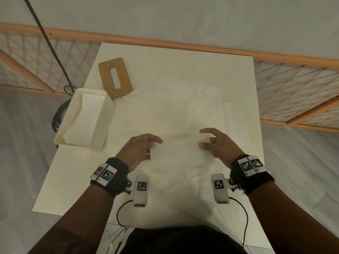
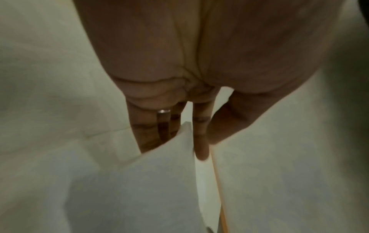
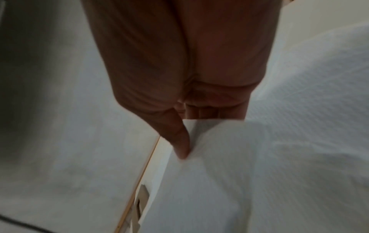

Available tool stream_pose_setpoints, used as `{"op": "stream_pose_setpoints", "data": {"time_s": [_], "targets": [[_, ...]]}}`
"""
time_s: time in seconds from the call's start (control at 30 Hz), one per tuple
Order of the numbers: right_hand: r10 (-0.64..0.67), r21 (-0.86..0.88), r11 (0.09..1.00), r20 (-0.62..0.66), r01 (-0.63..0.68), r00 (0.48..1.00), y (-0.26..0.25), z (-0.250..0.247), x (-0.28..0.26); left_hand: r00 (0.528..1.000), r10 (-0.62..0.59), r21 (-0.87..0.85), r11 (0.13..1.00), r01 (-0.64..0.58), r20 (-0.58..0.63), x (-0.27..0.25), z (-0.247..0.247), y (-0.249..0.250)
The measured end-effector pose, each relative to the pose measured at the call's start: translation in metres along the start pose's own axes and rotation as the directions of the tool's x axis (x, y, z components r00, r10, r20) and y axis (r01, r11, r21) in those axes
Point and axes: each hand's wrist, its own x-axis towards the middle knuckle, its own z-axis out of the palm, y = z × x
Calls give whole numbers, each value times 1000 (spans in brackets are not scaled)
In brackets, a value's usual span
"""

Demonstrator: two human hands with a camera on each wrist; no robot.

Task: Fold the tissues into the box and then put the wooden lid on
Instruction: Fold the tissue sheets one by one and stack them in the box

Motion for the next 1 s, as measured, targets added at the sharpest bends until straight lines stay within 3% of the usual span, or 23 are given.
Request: {"op": "stream_pose_setpoints", "data": {"time_s": [0.07,0.17,0.33,0.37,0.43,0.5,0.57,0.73,0.8,0.83,0.9,1.0], "targets": [[-5,-141,990,-28,1,1000,10,1,-4,995,61,210,977,-44,-77,-1,5,-20],[10,-308,951,-38,-21,999,22,7,-8,989,135,553,830,-75,-67,-4,13,-49],[-44,-467,884,-110,-12,993,38,23,2,978,117,642,767,20,-171,-1,29,-64],[-53,-482,876,-116,-9,992,39,27,6,978,138,723,690,19,-158,2,31,-64],[-70,-518,855,-113,1,991,41,31,12,971,212,897,442,3,-107,10,38,-61],[-96,-559,829,-98,25,991,42,33,15,966,256,964,262,-40,-30,20,53,-54],[-120,-574,818,-104,39,987,42,33,15,974,214,988,113,-101,75,32,70,-46],[-203,-519,855,-290,25,935,45,24,4,992,91,996,-40,-81,84,55,90,-40],[-165,-451,892,-369,-22,915,49,16,-7,994,35,994,-29,-107,108,59,91,-38],[-132,-411,910,-393,-46,910,49,13,-13,992,-6,992,33,-122,122,59,91,-37],[-72,-339,936,-435,-90,897,54,8,-27,988,-47,968,208,-137,150,58,89,-34],[22,-184,974,-496,-130,868,59,5,-41,992,35,869,481,-121,118,51,75,-27]]}}
